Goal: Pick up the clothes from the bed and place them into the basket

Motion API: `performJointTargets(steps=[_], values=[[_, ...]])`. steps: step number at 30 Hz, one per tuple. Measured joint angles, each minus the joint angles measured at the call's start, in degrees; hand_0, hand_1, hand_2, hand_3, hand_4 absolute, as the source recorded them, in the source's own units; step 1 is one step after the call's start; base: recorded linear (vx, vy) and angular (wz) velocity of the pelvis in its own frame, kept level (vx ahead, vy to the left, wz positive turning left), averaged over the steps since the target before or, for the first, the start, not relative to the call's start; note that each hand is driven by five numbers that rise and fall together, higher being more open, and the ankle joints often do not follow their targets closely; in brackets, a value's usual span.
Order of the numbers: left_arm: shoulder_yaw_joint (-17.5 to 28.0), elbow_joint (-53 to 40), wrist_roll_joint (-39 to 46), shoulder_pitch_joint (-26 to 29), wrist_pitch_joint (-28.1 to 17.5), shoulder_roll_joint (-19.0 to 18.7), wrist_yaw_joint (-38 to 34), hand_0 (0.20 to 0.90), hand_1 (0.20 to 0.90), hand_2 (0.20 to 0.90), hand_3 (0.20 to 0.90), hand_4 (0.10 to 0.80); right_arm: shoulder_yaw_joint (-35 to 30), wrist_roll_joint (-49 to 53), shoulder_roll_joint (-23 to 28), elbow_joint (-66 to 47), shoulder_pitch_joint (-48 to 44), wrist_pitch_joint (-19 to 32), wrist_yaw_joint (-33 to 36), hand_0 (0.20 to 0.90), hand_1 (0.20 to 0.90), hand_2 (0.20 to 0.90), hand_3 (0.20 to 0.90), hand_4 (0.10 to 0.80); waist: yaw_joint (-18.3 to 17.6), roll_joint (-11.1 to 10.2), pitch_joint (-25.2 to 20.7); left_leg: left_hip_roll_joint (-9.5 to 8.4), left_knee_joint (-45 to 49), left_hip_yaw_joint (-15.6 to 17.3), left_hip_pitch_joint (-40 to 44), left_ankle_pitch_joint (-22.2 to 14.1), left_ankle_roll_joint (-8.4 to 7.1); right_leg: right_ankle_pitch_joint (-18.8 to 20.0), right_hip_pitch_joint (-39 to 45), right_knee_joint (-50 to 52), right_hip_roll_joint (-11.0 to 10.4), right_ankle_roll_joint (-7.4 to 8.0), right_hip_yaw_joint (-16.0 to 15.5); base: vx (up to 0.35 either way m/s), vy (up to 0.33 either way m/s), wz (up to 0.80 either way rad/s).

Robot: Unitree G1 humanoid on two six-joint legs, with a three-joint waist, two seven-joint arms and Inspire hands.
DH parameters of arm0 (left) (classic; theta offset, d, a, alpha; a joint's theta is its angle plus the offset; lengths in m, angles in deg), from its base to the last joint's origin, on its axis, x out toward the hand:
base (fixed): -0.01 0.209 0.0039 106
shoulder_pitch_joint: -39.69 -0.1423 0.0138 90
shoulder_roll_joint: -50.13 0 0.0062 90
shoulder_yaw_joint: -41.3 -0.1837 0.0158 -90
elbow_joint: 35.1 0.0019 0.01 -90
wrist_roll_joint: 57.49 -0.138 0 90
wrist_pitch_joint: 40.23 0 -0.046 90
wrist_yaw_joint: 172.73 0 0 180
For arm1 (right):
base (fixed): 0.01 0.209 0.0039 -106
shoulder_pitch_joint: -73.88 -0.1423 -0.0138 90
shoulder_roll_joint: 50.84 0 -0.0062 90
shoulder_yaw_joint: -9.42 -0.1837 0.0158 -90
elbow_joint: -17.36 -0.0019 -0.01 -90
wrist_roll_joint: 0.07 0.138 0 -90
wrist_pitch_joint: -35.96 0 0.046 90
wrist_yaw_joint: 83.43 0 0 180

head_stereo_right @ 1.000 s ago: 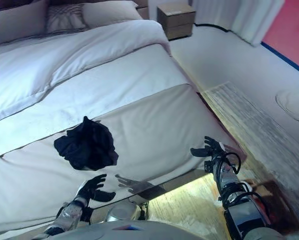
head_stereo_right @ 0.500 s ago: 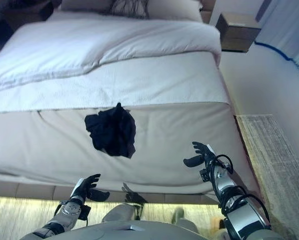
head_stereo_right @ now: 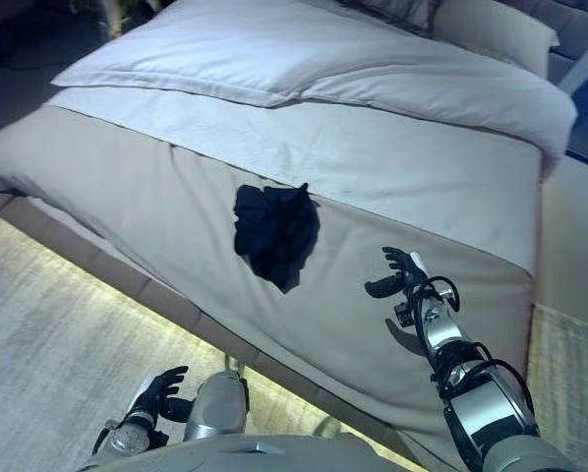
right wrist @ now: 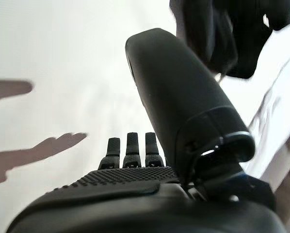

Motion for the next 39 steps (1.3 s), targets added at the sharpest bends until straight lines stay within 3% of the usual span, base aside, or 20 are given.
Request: performJointTargets(steps=[1,3,4,6,7,9,12,13,14,15,18,22,30,35,39], values=[[-0.1,-1.6,-0.2,0.4,0.0,-0.7,0.7,0.900,0.900,0.900,0.900,0.800,0.1,-1.1,-0.5,0.2,0.2,-0.2,0.0,0.900,0.900,0.900,0.900,0.800,-0.1,-0.3,0.1,-1.63,-0.5,-0.3,0.3,0.3,0.55,0.1,-0.2,1.6,-1.8,0.10,1.0,0.189,0.228,0.43],[-1.8,-4.4,-0.3,2.0,-0.5,-2.2,2.1,0.900,0.900,0.900,0.900,0.800,0.2,-3.0,-0.8,0.3,0.5,-0.1,0.0,0.900,0.900,0.900,0.900,0.800,0.4,-0.2,0.1,-3.22,-0.7,-1.0,0.4,-0.1,1.90,0.8,-2.6,7.7,-4.6,0.65,2.9,0.138,0.137,0.32],[-3.2,-5.6,-0.5,2.5,-1.2,-3.1,2.5,0.900,0.900,0.900,0.900,0.800,0.2,-4.4,-0.9,0.3,0.3,0.1,0.0,0.900,0.900,0.900,0.900,0.800,0.6,0.7,0.4,-2.83,-1.4,-1.1,1.3,0.1,2.27,-1.0,-5.8,14.8,-6.3,2.72,3.9,0.143,0.035,0.13],[-4.8,-6.2,-0.4,4.9,-1.7,-4.6,2.9,0.900,0.900,0.900,0.900,0.800,1.0,-5.9,-1.5,0.5,0.0,1.2,0.1,0.900,0.900,0.900,0.900,0.800,0.4,1.0,0.4,-3.16,-2.0,-2.5,3.2,-2.1,5.31,-2.2,-9.4,21.1,-6.6,4.42,8.3,0.108,-0.136,0.17],[-5.9,-6.0,0.1,6.8,-1.7,-5.5,2.9,0.900,0.900,0.900,0.900,0.800,2.2,-6.4,-1.6,0.6,-0.8,1.4,0.5,0.900,0.900,0.900,0.900,0.800,-0.9,1.3,0.3,-3.20,-3.3,-3.9,4.2,-1.8,5.09,-3.9,-10.7,21.7,-4.9,6.24,9.9,-0.003,-0.227,0.26],[-7.6,-5.0,1.3,9.6,-2.0,-6.5,2.6,0.900,0.900,0.900,0.900,0.800,4.5,-8.0,-1.6,1.7,-4.0,1.6,2.8,0.900,0.900,0.900,0.900,0.800,-2.8,1.4,0.6,-2.49,-3.8,-5.5,3.0,-1.1,5.31,-4.0,-11.2,18.9,-1.1,6.19,14.1,-0.048,-0.195,0.38],[-7.8,-3.5,4.7,14.2,-1.9,-5.9,1.6,0.900,0.900,0.900,0.900,0.800,5.9,-12.4,-1.2,2.0,-7.9,2.1,7.2,0.900,0.900,0.900,0.900,0.800,-4.2,1.2,1.0,-2.69,-3.7,-7.5,-0.5,1.3,5.00,-3.6,-11.7,9.3,2.7,5.91,15.8,-0.150,-0.299,0.35],[-7.8,-3.6,5.2,14.5,-1.9,-5.8,1.2,0.900,0.900,0.900,0.900,0.800,7.6,-13.7,-0.7,2.1,-9.1,2.5,8.3,0.900,0.900,0.900,0.900,0.800,-3.6,0.7,1.0,-2.84,-3.0,-7.7,-2.3,1.8,4.29,-3.1,-11.2,4.1,3.8,5.52,15.4,-0.070,-0.238,0.19],[-7.7,-4.1,5.2,15.0,-2.1,-5.9,0.8,0.900,0.900,0.900,0.900,0.800,8.6,-15.1,0.0,2.4,-10.4,3.4,9.2,0.900,0.900,0.900,0.900,0.800,-3.7,-0.1,1.3,-3.44,-2.6,-8.4,-4.0,2.2,3.56,-0.3,-10.8,0.8,4.4,3.36,15.6,0.021,-0.165,0.37],[-7.7,-4.0,5.0,15.3,-2.0,-5.5,0.7,0.900,0.900,0.900,0.900,0.800,9.3,-15.8,0.9,2.7,-11.5,4.1,10.0,0.900,0.900,0.900,0.900,0.800,-3.6,0.6,1.9,-2.92,-2.6,-9.7,-5.4,3.1,2.32,0.8,-11.0,-0.1,5.5,2.63,14.2,0.086,-0.125,0.41],[-7.5,-4.7,4.6,12.5,-1.8,-5.8,0.8,0.900,0.900,0.900,0.900,0.800,10.7,-18.3,3.3,2.1,-13.7,6.1,10.1,0.900,0.900,0.900,0.900,0.800,-0.9,0.2,4.4,0.13,-2.4,-11.6,-7.1,4.2,0.14,1.0,-11.9,0.0,8.4,2.23,12.3,0.124,-0.101,0.27],[-7.4,-4.2,3.8,7.6,-1.0,-5.9,1.5,0.900,0.900,0.900,0.900,0.800,12.1,-20.1,7.0,1.9,-17.2,7.7,10.1,0.900,0.900,0.900,0.900,0.800,2.2,-0.1,7.3,0.84,-1.1,-13.6,-9.1,4.0,-1.36,-0.1,-12.9,0.8,9.4,0.53,10.7,0.076,-0.064,0.21],[-7.1,-5.6,3.8,7.9,-3.0,-8.6,2.1,0.900,0.900,0.900,0.900,0.800,14.2,-20.7,8.3,2.0,-28.4,7.9,12.7,0.900,0.900,0.900,0.900,0.800,7.7,0.8,11.8,0.13,0.7,-15.5,-14.6,4.2,-2.73,-0.8,-18.2,5.0,8.2,0.56,8.9,0.014,-0.035,0.09],[-6.5,-7.7,3.9,9.8,-3.9,-9.1,2.1,0.900,0.900,0.900,0.900,0.800,16.2,-22.3,7.9,3.2,-34.3,7.4,13.7,0.900,0.900,0.900,0.900,0.800,8.8,1.7,12.7,-1.07,3.0,-16.6,-19.1,3.3,-3.15,-2.6,-24.2,11.4,5.5,1.35,8.1,0.056,-0.016,0.02],[-6.6,-8.7,4.1,10.4,-4.7,-9.1,2.7,0.900,0.900,0.900,0.900,0.800,16.2,-22.2,6.2,7.3,-37.3,0.0,10.9,0.900,0.900,0.900,0.900,0.800,8.8,2.5,13.1,-2.79,3.8,-16.9,-22.0,3.0,-3.14,-3.5,-29.6,17.7,2.4,2.15,8.1,-0.021,0.010,-0.05]])
